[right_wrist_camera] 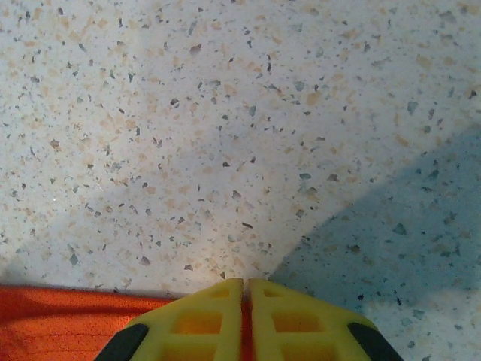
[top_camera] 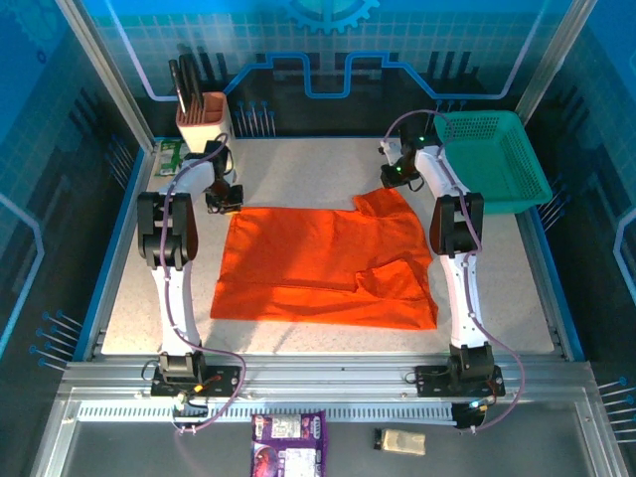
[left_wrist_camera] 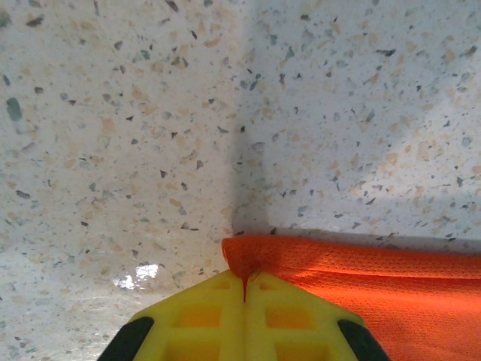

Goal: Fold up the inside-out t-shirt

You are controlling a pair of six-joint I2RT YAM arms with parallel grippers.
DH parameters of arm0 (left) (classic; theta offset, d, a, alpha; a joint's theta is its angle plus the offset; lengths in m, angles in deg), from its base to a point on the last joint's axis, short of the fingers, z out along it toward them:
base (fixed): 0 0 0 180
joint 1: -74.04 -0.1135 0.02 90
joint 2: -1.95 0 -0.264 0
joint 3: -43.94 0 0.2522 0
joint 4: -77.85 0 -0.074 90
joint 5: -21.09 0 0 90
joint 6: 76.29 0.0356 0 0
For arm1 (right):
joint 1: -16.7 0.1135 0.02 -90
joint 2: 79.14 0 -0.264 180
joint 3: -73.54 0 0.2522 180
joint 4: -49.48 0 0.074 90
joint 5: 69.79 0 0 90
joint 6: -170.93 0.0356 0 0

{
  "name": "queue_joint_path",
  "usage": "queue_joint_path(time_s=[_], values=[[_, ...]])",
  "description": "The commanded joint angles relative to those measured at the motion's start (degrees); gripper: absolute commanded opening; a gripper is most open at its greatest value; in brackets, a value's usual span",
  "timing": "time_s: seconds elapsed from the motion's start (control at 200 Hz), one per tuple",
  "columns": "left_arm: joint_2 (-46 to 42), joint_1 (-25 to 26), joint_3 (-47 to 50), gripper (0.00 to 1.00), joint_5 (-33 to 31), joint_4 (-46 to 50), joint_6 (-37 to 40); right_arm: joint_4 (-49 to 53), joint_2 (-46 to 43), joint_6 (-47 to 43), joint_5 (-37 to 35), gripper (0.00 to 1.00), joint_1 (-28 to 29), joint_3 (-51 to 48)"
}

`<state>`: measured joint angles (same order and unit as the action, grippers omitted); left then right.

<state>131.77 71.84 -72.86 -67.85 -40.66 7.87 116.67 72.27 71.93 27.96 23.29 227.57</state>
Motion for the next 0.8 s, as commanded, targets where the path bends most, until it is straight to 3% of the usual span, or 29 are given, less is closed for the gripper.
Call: queue_joint_path(time_s=[0.0,0.125,0.45,0.795], values=[[0.6,-0.4,-1.5,0.0,1.2,-0.4,-0.9,0.1,-2.4,0.1,-1.7,0.05,0.7,1.1],[-1.3,-0.4,-2.6,0.0,2.9,-2.2,-2.8,-1.4,-5.9,0.9,-3.2,0.0,0.6,0.1],[-6.3,-0.4,-1.6,0.0,2.6,-5.8,-5.0,-1.2,-16.3,2.2,-2.8,0.0,0.4,-5.8],[-17.6,-0.5,11.1,0.0,0.5,-12.6,-7.1,-4.1,-33.6,7.3,-0.4,0.0,0.5,-25.7]])
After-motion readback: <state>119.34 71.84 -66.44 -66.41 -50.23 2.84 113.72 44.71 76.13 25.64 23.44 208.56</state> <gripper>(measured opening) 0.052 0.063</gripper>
